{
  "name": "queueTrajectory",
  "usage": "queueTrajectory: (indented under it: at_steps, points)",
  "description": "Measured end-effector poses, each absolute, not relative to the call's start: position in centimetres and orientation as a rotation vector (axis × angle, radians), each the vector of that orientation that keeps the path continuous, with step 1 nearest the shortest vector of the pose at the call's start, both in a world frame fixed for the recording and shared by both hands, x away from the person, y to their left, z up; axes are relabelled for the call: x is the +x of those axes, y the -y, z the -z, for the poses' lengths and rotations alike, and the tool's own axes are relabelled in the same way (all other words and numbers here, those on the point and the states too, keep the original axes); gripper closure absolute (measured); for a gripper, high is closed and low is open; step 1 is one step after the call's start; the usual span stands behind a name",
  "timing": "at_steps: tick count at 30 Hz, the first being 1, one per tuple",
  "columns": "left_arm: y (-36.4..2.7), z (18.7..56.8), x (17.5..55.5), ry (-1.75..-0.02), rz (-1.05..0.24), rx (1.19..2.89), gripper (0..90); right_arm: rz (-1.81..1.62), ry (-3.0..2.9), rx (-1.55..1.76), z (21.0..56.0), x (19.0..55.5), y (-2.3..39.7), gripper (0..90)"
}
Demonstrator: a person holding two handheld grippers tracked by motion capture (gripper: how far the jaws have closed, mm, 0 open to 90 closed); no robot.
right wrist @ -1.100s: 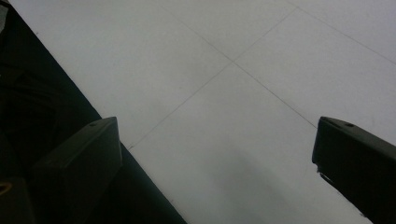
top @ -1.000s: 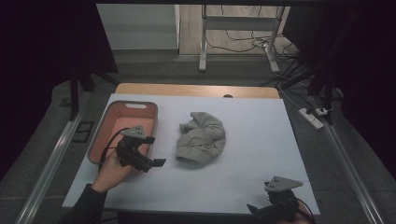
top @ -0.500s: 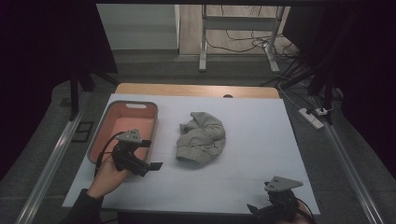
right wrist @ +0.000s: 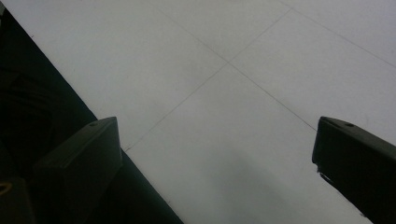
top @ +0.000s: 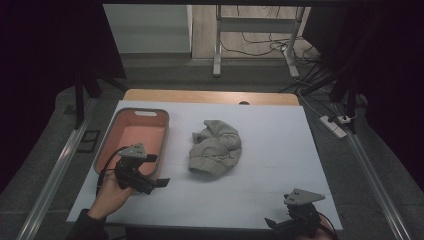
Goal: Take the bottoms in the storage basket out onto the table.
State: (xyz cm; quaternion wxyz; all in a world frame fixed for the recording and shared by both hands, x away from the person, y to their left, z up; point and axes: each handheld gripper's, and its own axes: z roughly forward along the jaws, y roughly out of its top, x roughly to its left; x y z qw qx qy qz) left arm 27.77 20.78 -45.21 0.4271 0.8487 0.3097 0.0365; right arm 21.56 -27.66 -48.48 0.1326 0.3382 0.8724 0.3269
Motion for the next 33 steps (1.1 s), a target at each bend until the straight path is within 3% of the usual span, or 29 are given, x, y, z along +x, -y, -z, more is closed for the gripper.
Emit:
queueTrajectory:
  at_steps: [33]
  points:
    - [-24.0,47.2,23.1,-0.874,-0.138,2.052,0.0,-0.955,-2.516,1.001,48.4,21.6,27.8,1.5]
